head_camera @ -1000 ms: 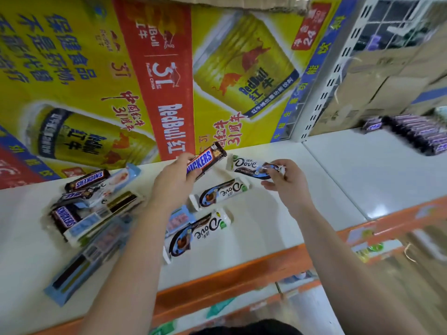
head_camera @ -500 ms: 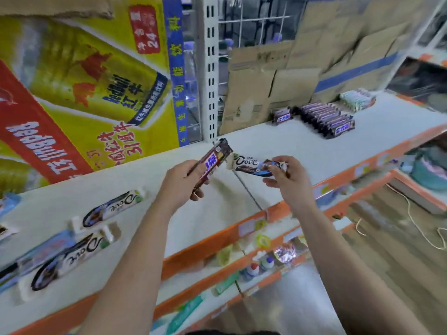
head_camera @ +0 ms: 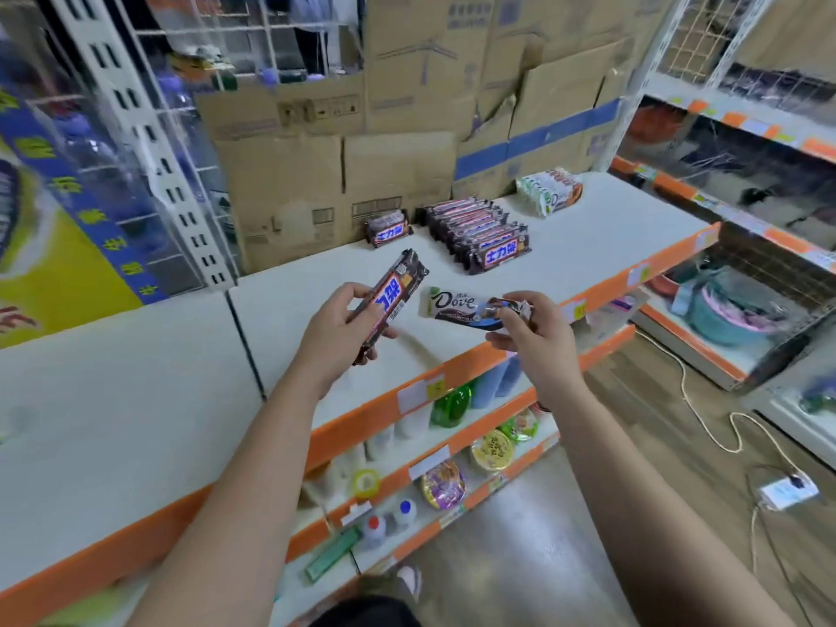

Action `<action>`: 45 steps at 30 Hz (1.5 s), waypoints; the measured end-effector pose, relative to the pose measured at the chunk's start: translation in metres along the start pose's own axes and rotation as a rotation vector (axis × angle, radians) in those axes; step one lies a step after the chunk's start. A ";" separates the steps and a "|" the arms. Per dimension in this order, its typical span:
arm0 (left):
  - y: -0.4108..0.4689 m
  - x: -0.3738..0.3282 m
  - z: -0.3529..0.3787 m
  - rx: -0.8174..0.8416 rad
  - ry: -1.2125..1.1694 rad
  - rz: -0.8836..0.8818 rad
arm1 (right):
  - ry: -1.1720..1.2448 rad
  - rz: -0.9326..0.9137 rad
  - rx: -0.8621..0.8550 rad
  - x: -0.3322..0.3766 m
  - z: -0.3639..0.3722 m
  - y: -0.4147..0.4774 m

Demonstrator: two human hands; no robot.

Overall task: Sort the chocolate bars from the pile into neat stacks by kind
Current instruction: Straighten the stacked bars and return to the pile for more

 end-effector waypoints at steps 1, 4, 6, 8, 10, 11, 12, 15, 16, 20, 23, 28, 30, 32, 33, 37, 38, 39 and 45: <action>0.009 -0.002 0.007 -0.003 -0.001 -0.003 | 0.012 0.001 -0.011 -0.003 -0.006 0.007; 0.038 -0.007 0.030 -0.004 0.012 0.012 | 0.004 -0.003 -0.014 -0.012 -0.024 0.033; 0.058 -0.011 0.046 -0.008 0.025 0.034 | -0.018 -0.005 -0.007 -0.020 -0.035 0.056; 0.078 -0.016 0.060 -0.032 0.037 0.051 | -0.018 -0.005 -0.013 -0.029 -0.048 0.080; 0.099 -0.023 0.070 -0.066 0.072 0.073 | -0.016 -0.005 -0.009 -0.035 -0.060 0.105; 0.108 -0.025 0.076 -0.075 0.093 0.081 | -0.017 -0.002 0.001 -0.039 -0.065 0.117; 0.118 -0.028 0.081 -0.076 0.121 0.090 | -0.014 -0.002 0.013 -0.042 -0.070 0.129; 0.144 -0.039 0.097 -0.059 0.211 0.111 | -0.029 -0.014 0.031 -0.052 -0.082 0.162; 0.152 -0.041 0.102 -0.058 0.230 0.112 | -0.034 -0.019 0.041 -0.055 -0.085 0.172; 0.174 -0.045 0.117 -0.100 0.262 0.037 | -0.070 -0.042 0.094 -0.069 -0.093 0.207; 0.183 -0.047 0.126 -0.115 0.263 0.020 | -0.010 -0.043 0.135 -0.079 -0.096 0.229; 0.188 -0.055 0.140 -0.245 0.349 0.014 | 0.073 -0.048 0.229 -0.086 -0.103 0.266; 0.185 -0.060 0.148 -0.318 0.429 0.016 | 0.097 -0.047 0.277 -0.088 -0.106 0.279; 0.180 -0.062 0.158 -0.380 0.465 0.002 | 0.108 -0.051 0.337 -0.092 -0.110 0.290; 0.176 -0.061 0.164 -0.407 0.478 -0.003 | 0.106 -0.052 0.365 -0.094 -0.113 0.295; 0.164 -0.058 0.186 -0.479 0.603 0.008 | 0.085 -0.058 0.452 -0.104 -0.123 0.307; 0.162 -0.056 0.189 -0.502 0.638 0.007 | 0.080 -0.056 0.467 -0.106 -0.124 0.309; 0.160 -0.054 0.191 -0.528 0.661 -0.004 | 0.078 -0.053 0.475 -0.107 -0.125 0.310; 0.160 -0.055 0.191 -0.641 0.728 -0.027 | 0.114 -0.049 0.451 -0.114 -0.134 0.320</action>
Point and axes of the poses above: each hand's wrist, its own y-axis towards the middle knuckle, its own z-axis out of the palm, x = y × z, the point moved 7 cm from there along y, towards the middle knuckle, and after that the axes turned 6 degrees about -z, right-handed, at the moved point
